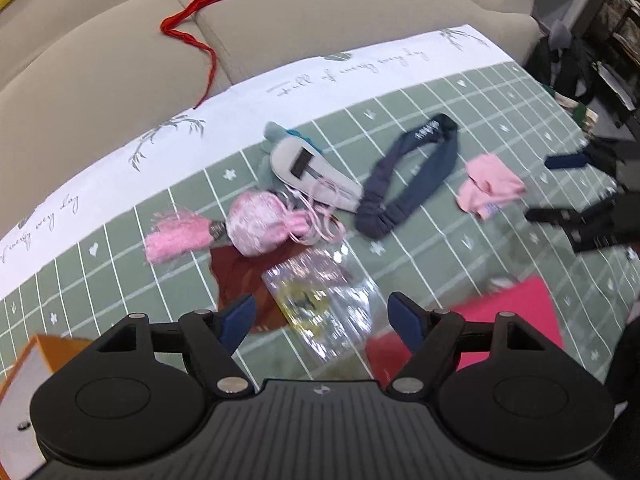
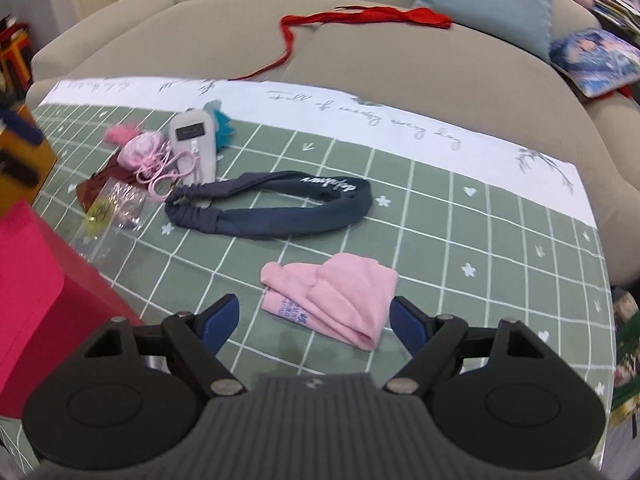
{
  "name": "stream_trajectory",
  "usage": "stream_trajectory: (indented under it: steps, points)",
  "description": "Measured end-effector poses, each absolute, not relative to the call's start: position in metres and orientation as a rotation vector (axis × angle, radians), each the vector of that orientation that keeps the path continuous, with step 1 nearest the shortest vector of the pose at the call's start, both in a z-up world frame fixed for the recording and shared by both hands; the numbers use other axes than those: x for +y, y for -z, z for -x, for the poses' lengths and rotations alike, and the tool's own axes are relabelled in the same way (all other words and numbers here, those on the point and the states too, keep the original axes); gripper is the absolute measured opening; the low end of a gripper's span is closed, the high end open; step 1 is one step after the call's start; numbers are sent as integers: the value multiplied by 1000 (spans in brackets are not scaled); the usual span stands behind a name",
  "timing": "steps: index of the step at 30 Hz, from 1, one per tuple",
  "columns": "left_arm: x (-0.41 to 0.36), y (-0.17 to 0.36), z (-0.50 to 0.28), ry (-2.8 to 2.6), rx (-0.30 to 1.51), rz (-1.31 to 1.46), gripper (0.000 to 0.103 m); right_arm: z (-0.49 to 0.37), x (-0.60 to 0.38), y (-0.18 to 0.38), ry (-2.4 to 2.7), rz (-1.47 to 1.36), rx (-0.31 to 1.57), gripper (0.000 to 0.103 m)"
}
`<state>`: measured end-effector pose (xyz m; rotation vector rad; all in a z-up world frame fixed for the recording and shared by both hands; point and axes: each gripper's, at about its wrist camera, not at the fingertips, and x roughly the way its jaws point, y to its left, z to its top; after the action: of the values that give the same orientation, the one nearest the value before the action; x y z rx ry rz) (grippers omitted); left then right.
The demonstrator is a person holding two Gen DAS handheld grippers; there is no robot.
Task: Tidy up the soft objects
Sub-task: 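Open both tools and withdraw them from the orange box, then grasp the pink embroidered pouch with the left tool while the right tool grasps the pink cloth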
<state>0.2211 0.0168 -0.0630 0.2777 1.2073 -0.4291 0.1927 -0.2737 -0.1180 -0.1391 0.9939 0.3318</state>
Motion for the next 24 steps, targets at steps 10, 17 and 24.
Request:
stream_trajectory:
  steps: [10, 17, 24]
  points:
    - [25, 111, -273, 346, 1243, -209, 88, -211, -265, 122, -357, 219, 990, 81]
    - [31, 122, -296, 323, 1224, -148, 88, -219, -270, 125, -347, 225, 1000, 81]
    - [24, 136, -312, 344, 1262, -168, 88, -227, -274, 130, -336, 220, 1022, 81]
